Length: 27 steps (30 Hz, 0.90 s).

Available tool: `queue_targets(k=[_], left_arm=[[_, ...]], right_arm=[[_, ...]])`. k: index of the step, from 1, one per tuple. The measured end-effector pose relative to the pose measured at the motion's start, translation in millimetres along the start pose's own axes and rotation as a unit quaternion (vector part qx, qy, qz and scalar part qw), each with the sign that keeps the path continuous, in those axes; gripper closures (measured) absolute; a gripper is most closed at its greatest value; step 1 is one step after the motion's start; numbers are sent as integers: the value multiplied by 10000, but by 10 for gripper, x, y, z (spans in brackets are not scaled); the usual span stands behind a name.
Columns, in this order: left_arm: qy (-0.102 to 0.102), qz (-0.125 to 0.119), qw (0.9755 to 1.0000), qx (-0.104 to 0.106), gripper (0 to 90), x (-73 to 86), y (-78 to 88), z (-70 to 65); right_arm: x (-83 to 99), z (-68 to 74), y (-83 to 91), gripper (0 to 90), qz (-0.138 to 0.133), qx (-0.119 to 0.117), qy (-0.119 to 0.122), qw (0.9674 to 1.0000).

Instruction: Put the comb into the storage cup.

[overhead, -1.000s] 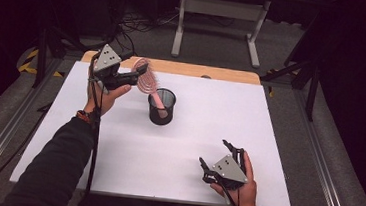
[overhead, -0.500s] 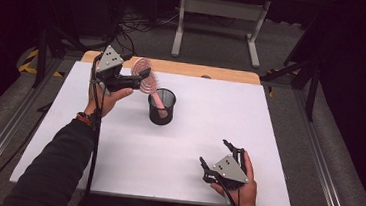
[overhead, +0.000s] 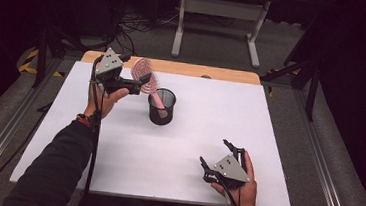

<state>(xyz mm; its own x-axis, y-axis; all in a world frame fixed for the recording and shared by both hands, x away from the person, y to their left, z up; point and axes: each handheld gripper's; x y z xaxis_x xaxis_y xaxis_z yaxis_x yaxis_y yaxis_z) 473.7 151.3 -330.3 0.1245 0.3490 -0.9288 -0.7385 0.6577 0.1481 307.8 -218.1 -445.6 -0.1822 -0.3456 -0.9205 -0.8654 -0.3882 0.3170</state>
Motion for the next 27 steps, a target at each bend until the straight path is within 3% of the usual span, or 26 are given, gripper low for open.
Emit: queue_targets(k=[4,9,18,27], left_arm=[[-61,32,9999,78,29,12,14,-16],[-153,43,9999,28,35,27,38,-49],[-202,-35,9994,276,32,60,97,-85],[-442,-71,9983,377,40,30,193,-182]], right_arm=[[-2,-2,2,125,3,3,-21,10000],[-3,-2,2,125,4,-2,-20,10000],[-6,-3,7,125,-4,2,-43,10000],[-11,-9,11,125,-17,21,-39,10000]])
Point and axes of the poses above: each handheld gripper's, and its own axes: y roughly backward along the jaws, x roughly out of its underside, z roughly to its left, and after that the axes turned 15 degrees about -y, right-handed
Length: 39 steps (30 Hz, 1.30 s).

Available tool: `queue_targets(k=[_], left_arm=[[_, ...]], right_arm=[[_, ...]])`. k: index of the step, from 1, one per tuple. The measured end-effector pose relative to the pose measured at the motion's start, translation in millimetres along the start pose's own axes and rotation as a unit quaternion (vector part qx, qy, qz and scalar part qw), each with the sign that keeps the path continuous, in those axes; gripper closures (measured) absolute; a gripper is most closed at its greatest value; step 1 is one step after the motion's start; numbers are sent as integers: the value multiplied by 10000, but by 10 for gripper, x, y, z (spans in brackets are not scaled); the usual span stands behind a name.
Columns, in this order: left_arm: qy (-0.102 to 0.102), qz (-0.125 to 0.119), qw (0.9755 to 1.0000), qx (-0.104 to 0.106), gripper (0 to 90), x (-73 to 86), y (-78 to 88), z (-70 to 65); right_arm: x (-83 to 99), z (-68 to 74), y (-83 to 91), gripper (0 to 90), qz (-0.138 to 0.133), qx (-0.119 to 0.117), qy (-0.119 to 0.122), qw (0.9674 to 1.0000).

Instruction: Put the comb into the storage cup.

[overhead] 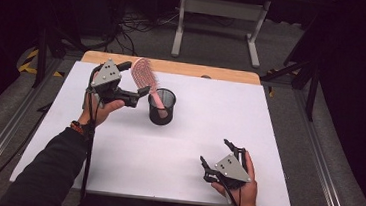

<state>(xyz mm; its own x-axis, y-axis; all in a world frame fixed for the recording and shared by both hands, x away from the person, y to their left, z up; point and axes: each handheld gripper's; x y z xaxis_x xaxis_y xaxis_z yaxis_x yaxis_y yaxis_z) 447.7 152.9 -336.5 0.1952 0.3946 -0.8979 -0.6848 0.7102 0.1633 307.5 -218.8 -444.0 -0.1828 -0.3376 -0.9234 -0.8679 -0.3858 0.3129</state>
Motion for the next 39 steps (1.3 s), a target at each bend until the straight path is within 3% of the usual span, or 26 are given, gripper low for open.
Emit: queue_targets(k=[16,39], left_arm=[[-311,-111,9991,260,44,-31,127,-185],[-519,-202,9967,590,47,39,240,-446]], right_arm=[[-16,-17,17,125,-49,29,0,10000],[-24,-12,23,125,-65,37,-7,10000]])
Point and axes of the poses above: each handheld gripper's, and its own axes: y roughly backward along the jaws, x roughly out of its underside, z roughly to its left, and after that the axes turned 15 degrees about -y, right-handed
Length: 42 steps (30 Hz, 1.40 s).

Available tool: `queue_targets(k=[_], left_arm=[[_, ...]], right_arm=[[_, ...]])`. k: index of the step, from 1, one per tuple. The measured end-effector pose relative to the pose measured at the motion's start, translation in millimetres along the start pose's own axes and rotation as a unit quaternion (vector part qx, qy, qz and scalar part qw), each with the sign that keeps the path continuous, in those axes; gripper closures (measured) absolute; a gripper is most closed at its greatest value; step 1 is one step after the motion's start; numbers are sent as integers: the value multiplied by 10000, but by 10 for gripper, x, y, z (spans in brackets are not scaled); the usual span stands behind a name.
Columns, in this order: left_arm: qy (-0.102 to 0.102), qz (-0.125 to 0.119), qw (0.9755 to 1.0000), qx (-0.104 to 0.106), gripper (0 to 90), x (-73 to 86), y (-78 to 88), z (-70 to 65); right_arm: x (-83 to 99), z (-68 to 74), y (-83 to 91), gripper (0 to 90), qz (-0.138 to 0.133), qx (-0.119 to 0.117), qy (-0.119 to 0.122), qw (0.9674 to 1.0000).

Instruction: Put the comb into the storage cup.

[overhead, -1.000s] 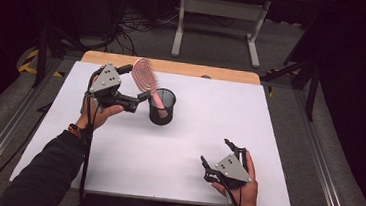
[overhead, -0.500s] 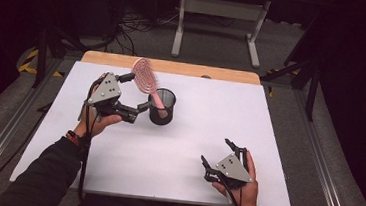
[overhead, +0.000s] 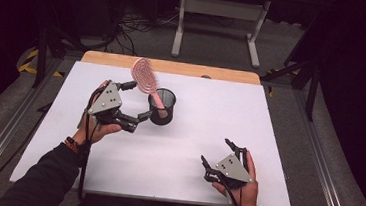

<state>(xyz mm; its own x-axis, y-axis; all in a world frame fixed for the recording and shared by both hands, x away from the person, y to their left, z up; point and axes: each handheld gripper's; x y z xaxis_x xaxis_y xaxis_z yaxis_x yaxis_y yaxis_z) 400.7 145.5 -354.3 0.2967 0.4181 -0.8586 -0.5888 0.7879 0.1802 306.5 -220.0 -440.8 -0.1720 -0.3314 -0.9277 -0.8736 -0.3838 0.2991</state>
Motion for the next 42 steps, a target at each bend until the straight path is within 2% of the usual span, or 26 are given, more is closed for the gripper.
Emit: queue_targets(k=[23,27,33,42], left_arm=[[-184,110,9997,145,49,88,122,-145],[-181,110,9995,235,49,141,154,-190],[-177,192,9995,182,49,197,173,-231],[-140,319,9991,241,61,327,197,-345]], right_arm=[[-12,1,11,125,-40,9,-5,10000],[-15,-8,19,125,-67,23,-22,10000],[-17,-8,21,125,-77,26,-34,10000],[-13,-24,22,122,-83,30,-79,9999]])
Point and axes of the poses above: each handheld gripper's, and its own axes: y roughly backward along the jaws, x roughly out of its underside, z roughly to its left, and after that the axes turned 15 degrees about -y, right-handed
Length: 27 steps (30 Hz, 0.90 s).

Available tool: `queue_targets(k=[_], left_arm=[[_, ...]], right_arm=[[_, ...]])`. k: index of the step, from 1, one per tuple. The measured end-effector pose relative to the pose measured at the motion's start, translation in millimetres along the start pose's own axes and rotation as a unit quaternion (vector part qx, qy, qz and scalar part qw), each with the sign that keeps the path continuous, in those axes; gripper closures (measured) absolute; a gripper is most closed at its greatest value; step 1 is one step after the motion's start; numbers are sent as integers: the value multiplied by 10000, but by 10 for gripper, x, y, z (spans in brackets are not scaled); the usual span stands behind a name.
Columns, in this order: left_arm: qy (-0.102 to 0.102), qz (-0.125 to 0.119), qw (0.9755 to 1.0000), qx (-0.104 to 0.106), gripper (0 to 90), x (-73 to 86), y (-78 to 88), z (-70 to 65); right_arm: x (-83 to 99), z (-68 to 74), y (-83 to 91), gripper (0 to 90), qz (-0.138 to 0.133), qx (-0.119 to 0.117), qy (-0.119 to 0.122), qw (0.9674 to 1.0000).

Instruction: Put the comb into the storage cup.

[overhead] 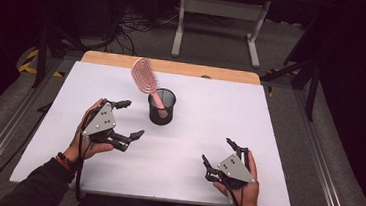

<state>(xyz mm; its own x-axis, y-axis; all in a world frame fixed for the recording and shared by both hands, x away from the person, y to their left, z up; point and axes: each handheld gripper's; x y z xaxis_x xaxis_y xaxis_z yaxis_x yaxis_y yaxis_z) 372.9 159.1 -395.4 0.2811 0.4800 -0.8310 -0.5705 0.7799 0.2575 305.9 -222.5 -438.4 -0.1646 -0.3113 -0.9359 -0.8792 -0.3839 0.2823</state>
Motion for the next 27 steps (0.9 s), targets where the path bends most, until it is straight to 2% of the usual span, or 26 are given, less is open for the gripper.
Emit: queue_targets(k=[2,4,8,9,19,22,24,27], left_arm=[[-60,54,10000,27,61,26,0,-26],[-5,73,10000,61,60,56,3,-56],[-52,146,9999,75,61,102,18,-87],[28,144,9999,86,61,134,29,-104],[91,323,9993,168,63,298,83,-164],[101,389,9991,131,60,339,109,-178],[27,467,9989,70,56,379,132,-203],[67,462,9989,79,56,405,156,-211]], right_arm=[[-1,-2,3,122,-10,10,-4,10000],[-3,-3,5,122,-22,17,4,10000],[-2,-3,4,122,-19,20,3,10000],[-1,-3,2,122,-13,22,0,10000],[-2,-2,3,119,-23,6,0,10000],[-3,0,7,119,-34,0,-4,10000],[-3,0,7,119,-34,8,3,10000],[-5,2,8,119,-43,-5,11,10000]])
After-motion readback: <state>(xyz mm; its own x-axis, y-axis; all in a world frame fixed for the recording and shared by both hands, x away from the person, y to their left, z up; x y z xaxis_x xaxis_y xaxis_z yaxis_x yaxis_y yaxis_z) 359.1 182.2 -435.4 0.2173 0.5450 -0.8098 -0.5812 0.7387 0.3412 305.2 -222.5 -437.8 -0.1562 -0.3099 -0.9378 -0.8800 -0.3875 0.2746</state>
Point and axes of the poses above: each handheld gripper's, and its own axes: y roughly backward along the jaws, x roughly out of its underside, z roughly to its left, and after that the axes turned 15 degrees about -y, right-handed
